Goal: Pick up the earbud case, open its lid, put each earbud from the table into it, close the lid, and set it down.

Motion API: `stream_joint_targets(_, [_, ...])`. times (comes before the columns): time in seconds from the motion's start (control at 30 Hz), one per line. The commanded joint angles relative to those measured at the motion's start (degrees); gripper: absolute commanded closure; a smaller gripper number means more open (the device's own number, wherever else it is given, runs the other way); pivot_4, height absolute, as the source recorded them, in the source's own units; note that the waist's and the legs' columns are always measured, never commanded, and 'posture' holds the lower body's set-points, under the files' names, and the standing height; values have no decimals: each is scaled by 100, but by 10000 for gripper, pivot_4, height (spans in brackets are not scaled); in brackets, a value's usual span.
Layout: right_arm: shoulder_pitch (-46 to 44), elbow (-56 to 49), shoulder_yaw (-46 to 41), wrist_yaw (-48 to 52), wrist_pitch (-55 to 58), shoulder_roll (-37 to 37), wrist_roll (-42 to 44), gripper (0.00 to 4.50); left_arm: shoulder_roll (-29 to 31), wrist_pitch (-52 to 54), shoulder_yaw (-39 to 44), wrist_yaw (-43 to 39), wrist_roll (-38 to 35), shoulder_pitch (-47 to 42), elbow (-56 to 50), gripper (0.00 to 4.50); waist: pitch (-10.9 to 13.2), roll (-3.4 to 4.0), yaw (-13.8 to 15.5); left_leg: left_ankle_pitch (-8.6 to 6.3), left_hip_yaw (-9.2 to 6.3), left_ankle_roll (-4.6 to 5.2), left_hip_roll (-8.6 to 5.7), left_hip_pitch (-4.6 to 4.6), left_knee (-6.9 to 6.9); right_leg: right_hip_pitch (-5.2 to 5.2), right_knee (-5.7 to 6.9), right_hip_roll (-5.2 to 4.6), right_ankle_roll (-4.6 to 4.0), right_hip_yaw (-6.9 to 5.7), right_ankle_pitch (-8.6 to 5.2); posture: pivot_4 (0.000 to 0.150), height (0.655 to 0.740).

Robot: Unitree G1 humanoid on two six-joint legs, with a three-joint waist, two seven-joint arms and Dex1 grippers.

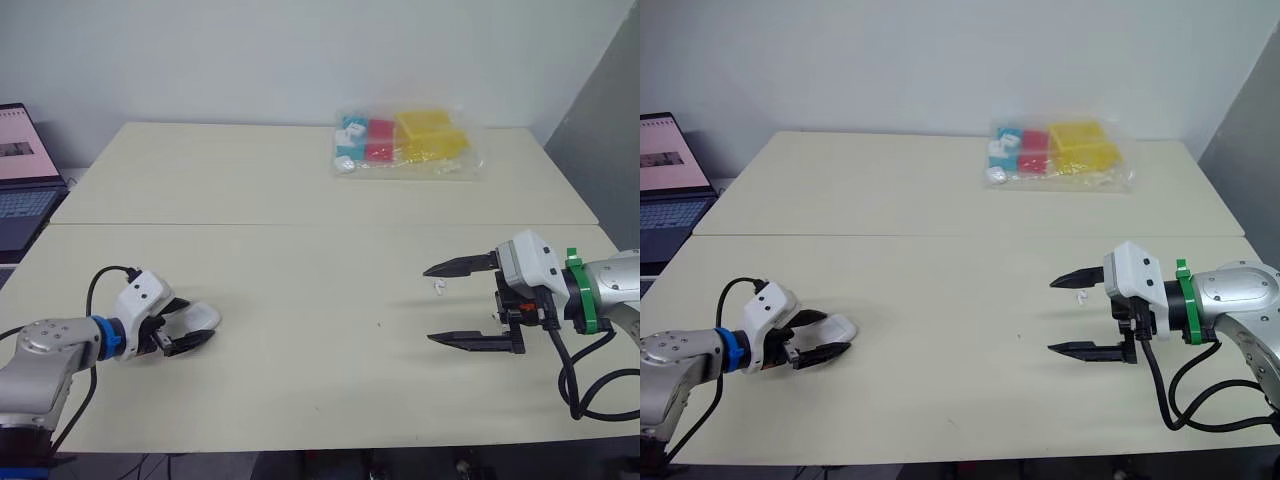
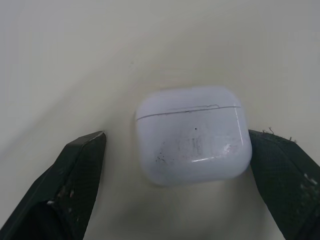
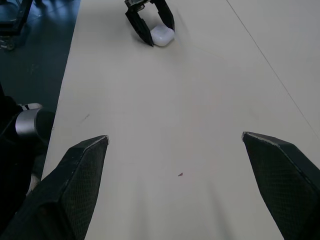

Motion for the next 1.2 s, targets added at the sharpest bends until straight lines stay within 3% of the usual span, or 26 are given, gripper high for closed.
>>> stream_joint_targets(0.03, [-30, -129, -63, 49, -128, -6, 3, 283, 28, -76, -99, -80, 82, -122, 162, 0, 0, 0, 0, 0, 0, 0, 0, 1, 2, 1, 1, 0, 0, 0, 0, 1500, 7400])
stream_joint_targets(0.27, [66, -193, -77, 29, -170, -16, -16, 283, 26, 4, -290, -240, 133, -142, 139, 0, -2, 3, 3, 0, -2, 0, 2, 3, 13, 3, 11, -2, 2, 1, 1, 1500, 7400])
stream_joint_targets(0.5, [89, -265, -117, 0, -152, -32, 9, 0, 13, -39, -357, -387, 117, -42, 94, 17102, -2, 4, 1, 0, 0, 0, 2, 5, 14, 3, 14, -2, 2, 3, 1, 1500, 7400])
stream_joint_targets(0.77, [114, -285, -191, -53, -102, -61, 18, 0, -43, -189, -364, -748, -82, 122, -289, 17083, -4, 6, 4, 0, 3, 0, 2, 2, 13, 3, 7, -9, 3, 6, 1, 1500, 7400])
stream_joint_targets(0.87, [175, -282, -323, -216, 173, -75, 173, 0, -178, -186, -546, -791, -211, 64, -890, 17083, -3, 6, 15, 0, 2, 0, 2, 1, 14, 4, 6, -11, 6, 5, 3, 1500, 7400])
stream_joint_targets(1.0, [207, -361, -587, -878, 1184, -108, 681, 0, -1137, -512, -1013, -440, -413, -539, -1798, 17083, -2, 3, 66, 0, -2, 0, 0, -20, 29, 3, 0, -17, 20, 5, 12, 1500, 7400])
stream_joint_targets(1.07, [180, -474, -619, -1283, 1870, -155, 1027, 0, -1722, -1225, -1330, -217, -109, -837, -1815, 17083, -2, 0, 89, 0, -6, 1, -2, -33, 38, 2, -3, -14, 28, 2, 18, 1500, 7400])
stream_joint_targets(1.2, [-68, -537, -624, -2065, 2614, 158, 1646, 0, -2230, -2194, -1659, 27, 382, -1106, -1471, 17083, -4, -1, 41, 0, 2, 1, -18, -30, 37, 2, -5, 3, 30, 16, 21, 1500, 7400])
